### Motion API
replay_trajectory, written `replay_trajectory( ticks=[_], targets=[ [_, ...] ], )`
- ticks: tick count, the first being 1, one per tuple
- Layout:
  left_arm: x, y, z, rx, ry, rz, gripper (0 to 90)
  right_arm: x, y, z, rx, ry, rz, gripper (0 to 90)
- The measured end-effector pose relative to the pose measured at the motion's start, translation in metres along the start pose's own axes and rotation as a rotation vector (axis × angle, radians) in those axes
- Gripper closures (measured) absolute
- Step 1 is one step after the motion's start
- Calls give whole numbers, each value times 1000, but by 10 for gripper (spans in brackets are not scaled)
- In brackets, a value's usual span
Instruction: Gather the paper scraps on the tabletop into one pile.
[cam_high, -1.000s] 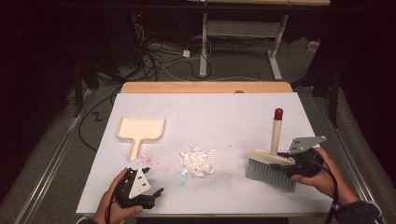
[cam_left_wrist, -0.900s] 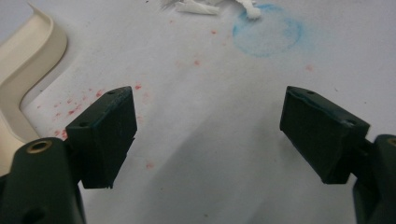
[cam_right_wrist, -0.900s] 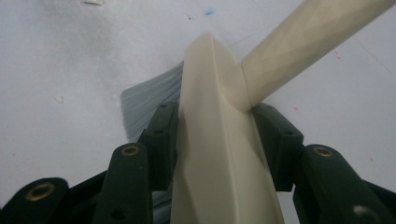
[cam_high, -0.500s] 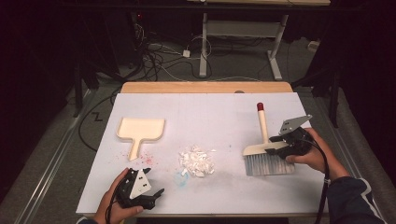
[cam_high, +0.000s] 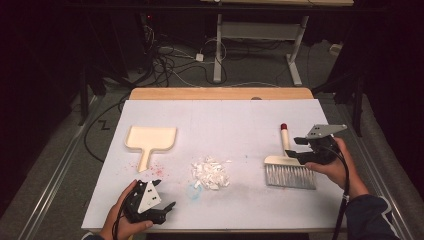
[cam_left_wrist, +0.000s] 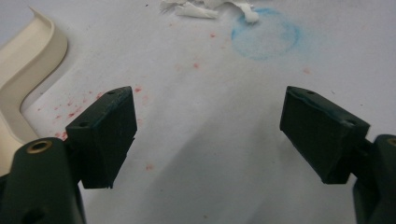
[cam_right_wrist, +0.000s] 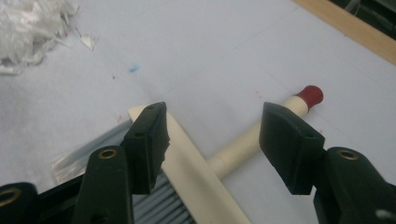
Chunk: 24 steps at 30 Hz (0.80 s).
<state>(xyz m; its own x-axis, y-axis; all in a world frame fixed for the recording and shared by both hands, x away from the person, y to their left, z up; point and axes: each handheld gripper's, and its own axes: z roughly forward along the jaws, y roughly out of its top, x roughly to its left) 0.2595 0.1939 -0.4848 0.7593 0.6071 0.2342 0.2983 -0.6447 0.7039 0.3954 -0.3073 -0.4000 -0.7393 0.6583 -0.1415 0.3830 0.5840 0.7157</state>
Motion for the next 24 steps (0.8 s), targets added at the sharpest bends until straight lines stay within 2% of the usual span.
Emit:
replay_trajectory(
  ticks=[4, 7, 10, 12, 14, 19, 22, 24],
  targets=[
    [1, 0, 0, 0, 6, 0, 177, 7, 5, -2, -62, -13, 29, 369],
    [1, 0, -1, -5, 10, -5, 177, 13, 11, -6, -117, -57, 47, 335],
    [0, 0, -2, -6, 11, -1, 177, 21, 15, -10, -173, -97, 50, 306],
    [-1, 0, -2, -4, 9, -10, 177, 27, 16, -12, -198, -129, 35, 287],
    [-1, 1, -2, -3, 12, -5, 177, 31, 16, -15, -232, -134, 39, 258],
    [-2, 1, -2, -4, 19, 0, 176, 39, 15, -21, -285, -206, 57, 237],
    [-1, 0, -2, -2, 25, 1, 176, 45, 12, -22, -313, -225, 71, 238],
    [-1, 1, -2, -2, 28, 3, 176, 49, 10, -23, -308, -231, 62, 237]
  ],
)
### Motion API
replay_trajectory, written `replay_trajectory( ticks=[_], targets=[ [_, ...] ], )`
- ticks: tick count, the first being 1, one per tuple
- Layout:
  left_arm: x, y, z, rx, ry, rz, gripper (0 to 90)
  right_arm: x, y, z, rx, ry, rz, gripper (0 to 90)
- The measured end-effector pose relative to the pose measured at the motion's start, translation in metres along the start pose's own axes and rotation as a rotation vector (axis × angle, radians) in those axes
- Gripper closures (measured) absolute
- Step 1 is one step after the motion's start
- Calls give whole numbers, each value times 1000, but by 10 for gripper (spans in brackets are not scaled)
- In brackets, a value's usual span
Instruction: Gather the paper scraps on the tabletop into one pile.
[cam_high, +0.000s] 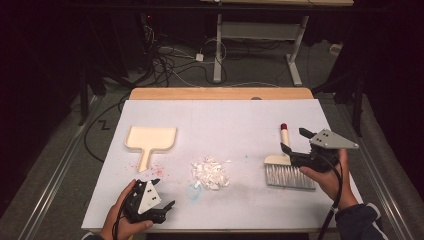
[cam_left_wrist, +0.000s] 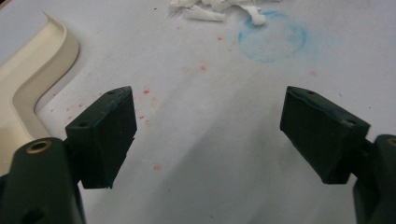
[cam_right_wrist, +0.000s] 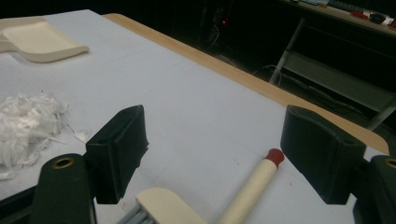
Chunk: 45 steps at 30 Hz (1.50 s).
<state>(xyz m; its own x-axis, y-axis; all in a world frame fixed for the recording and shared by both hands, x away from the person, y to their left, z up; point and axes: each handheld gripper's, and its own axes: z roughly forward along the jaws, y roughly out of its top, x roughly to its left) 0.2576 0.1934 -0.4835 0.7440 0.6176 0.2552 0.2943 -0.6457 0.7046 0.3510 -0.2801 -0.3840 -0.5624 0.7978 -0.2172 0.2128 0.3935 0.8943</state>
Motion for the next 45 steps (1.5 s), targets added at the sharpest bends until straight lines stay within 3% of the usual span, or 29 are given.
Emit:
replay_trajectory(
  ticks=[15, 33, 41, 45],
  targets=[
    [1, 0, -1, -3, 3, -6, 175, 20, -13, -21, -9, -1, -60, 231],
    [1, 1, 0, -15, -5, -10, 175, 34, -48, -42, 0, 14, -99, 234],
    [4, 1, 1, -18, -4, -25, 176, 41, -67, -44, 37, 24, -107, 211],
    [4, 3, 3, -20, 0, -25, 173, 49, -76, -43, 74, 10, -143, 177]
  ],
)
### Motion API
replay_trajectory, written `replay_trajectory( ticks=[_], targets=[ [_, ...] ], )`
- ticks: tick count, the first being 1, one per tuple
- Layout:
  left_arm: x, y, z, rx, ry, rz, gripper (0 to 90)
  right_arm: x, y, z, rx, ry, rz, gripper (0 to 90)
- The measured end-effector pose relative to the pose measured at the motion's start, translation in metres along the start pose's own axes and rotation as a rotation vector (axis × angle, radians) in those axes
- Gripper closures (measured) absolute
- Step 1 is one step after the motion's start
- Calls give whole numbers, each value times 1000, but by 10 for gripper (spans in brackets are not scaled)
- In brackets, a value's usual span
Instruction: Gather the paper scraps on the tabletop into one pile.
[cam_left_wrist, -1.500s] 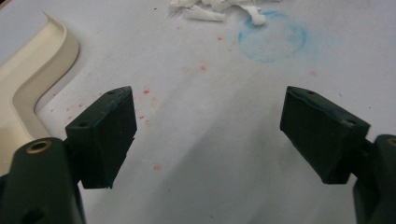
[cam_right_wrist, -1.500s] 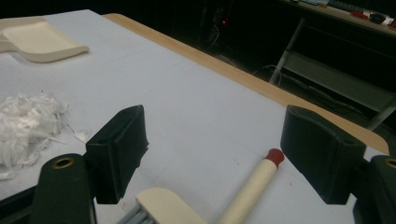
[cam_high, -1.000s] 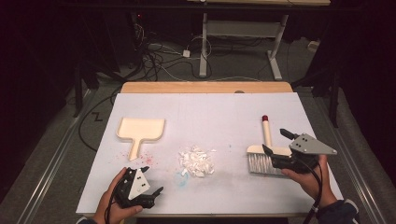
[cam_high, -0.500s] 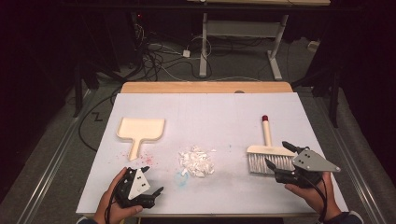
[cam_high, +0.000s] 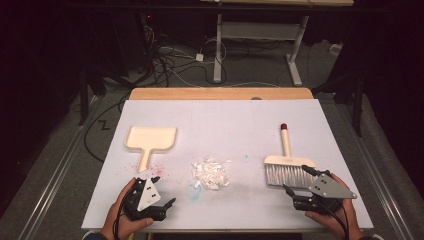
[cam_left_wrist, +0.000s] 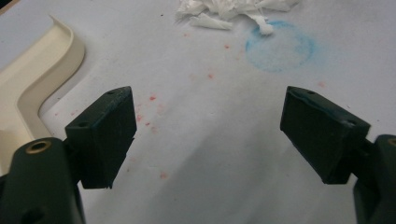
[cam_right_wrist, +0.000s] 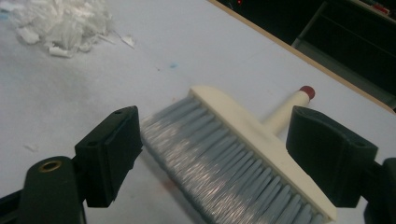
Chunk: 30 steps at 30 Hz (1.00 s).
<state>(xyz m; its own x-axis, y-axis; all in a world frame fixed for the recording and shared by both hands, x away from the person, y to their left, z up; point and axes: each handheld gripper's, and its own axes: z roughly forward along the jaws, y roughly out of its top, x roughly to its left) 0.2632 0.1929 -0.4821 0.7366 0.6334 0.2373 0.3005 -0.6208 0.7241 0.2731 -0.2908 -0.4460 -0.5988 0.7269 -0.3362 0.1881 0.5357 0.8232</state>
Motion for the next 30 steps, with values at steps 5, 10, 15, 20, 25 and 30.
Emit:
replay_trajectory(
  ticks=[5, 10, 15, 20, 25, 30],
  targets=[
    [-1, 2, -1, -10, 20, 3, 160, 10, -11, 0, 21, 16, 15, 166],
    [-2, 5, -1, -21, 34, 1, 160, 16, -18, -2, 28, 33, 48, 167],
    [-2, 5, 0, -22, 33, 13, 160, 17, -16, -4, 10, 21, 22, 167],
    [-2, 4, -1, -27, 34, 13, 159, 17, -13, -8, -12, 5, 18, 168],
    [-4, 4, -2, -29, 32, 24, 160, 17, -10, -14, -34, -15, 13, 167],
    [-3, 4, -1, -28, 29, 20, 160, 15, -9, -14, -39, -20, 20, 168]
  ],
)
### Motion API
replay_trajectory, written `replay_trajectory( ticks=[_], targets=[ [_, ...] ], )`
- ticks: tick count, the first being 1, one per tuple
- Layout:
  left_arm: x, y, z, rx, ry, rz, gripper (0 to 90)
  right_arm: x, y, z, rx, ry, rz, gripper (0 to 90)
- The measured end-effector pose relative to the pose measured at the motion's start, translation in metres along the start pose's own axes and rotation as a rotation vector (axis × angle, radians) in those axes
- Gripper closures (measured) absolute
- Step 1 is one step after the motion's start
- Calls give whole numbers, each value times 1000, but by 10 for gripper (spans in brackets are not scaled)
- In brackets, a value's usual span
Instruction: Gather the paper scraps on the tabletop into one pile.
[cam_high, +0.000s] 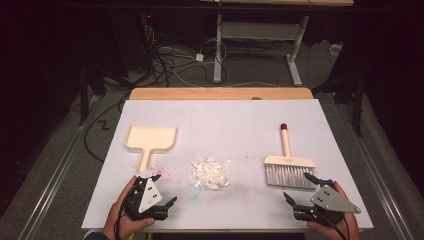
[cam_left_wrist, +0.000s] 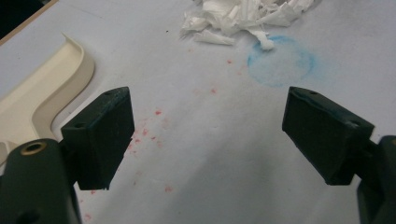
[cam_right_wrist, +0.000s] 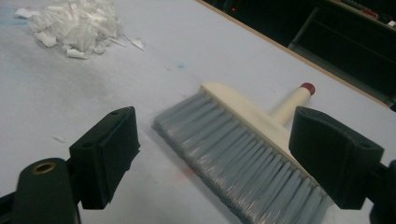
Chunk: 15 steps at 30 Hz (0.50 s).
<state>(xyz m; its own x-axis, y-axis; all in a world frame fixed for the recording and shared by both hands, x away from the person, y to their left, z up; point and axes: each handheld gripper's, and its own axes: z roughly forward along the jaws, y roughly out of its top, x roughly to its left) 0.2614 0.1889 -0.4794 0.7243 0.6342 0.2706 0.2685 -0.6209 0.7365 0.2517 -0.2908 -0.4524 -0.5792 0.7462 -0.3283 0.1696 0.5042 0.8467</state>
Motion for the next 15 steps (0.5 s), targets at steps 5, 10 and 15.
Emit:
replay_trajectory(
  ticks=[5, 10, 15],
  targets=[
    [-1, 0, 1, 5, -5, 5, 160, -1, 0, 0, -3, -2, 0, 168],
    [-1, 0, 1, 6, -8, 4, 160, 0, 1, -1, -4, -2, -1, 168],
    [-1, 0, 1, 10, -12, 4, 160, 0, 1, 0, -1, -2, -4, 168]
  ],
)
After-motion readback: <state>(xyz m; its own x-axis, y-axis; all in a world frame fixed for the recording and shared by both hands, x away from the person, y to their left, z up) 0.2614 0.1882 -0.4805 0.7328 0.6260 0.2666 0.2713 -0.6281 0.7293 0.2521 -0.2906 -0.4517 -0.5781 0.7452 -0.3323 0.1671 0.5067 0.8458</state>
